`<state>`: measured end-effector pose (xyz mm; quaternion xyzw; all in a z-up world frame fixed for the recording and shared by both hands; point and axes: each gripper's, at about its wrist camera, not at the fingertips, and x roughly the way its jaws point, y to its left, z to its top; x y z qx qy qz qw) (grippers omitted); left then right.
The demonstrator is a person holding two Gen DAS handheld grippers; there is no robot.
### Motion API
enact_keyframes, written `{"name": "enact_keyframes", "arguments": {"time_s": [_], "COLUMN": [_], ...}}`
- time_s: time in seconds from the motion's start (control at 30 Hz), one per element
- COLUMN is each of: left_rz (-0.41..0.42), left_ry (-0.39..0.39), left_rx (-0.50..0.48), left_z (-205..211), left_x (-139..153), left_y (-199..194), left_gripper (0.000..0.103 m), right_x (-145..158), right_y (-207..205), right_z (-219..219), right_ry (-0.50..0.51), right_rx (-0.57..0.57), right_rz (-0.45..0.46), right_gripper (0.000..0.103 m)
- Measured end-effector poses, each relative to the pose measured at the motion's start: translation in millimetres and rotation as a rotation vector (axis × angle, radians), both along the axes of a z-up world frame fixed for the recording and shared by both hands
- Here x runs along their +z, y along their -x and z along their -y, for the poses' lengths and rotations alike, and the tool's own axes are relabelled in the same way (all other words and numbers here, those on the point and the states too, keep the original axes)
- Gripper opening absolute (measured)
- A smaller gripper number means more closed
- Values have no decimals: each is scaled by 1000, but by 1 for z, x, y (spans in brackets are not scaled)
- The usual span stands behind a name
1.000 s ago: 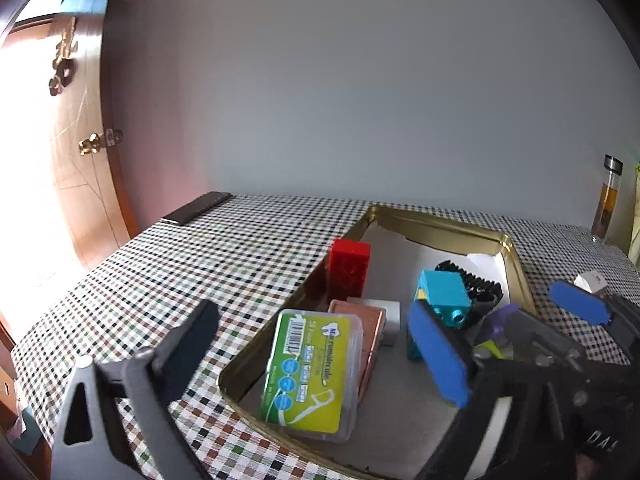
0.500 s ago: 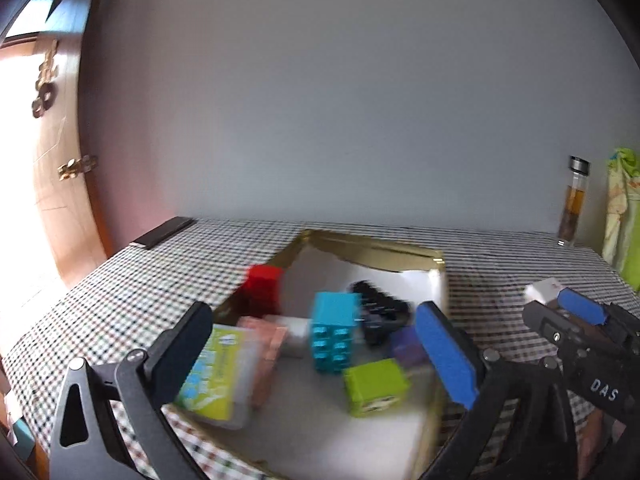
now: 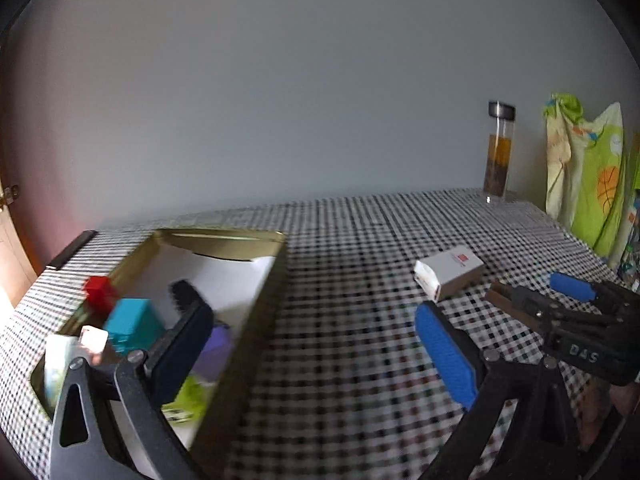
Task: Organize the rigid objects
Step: 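Move the right gripper to the brown comb and grasp it, then grasp the white box with the left gripper while the right gripper lifts the comb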
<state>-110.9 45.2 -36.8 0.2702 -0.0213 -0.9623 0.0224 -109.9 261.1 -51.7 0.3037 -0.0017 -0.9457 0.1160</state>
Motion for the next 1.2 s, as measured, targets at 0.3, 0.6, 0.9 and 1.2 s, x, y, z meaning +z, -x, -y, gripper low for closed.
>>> {"name": "enact_keyframes", "arguments": {"time_s": [0.3, 0.6, 0.9, 1.2], "left_rz": [82, 120, 170, 195], "left_ry": [-4, 37, 31, 1], "left_rx": [-24, -62, -86, -95], "left_z": [-29, -53, -77, -101], "left_x": [-10, -16, -24, -33], "left_y": [34, 48, 68, 94], "left_gripper": [103, 102, 102, 102], "right_x": [-19, -34, -36, -33], "right_y": [26, 42, 42, 48], "right_z": [-23, -24, -29, -54], "right_ry": [6, -69, -25, 37], "right_rx": [-4, -15, 0, -137], "right_rz": [146, 247, 244, 242], "right_gripper": [71, 52, 28, 27]}}
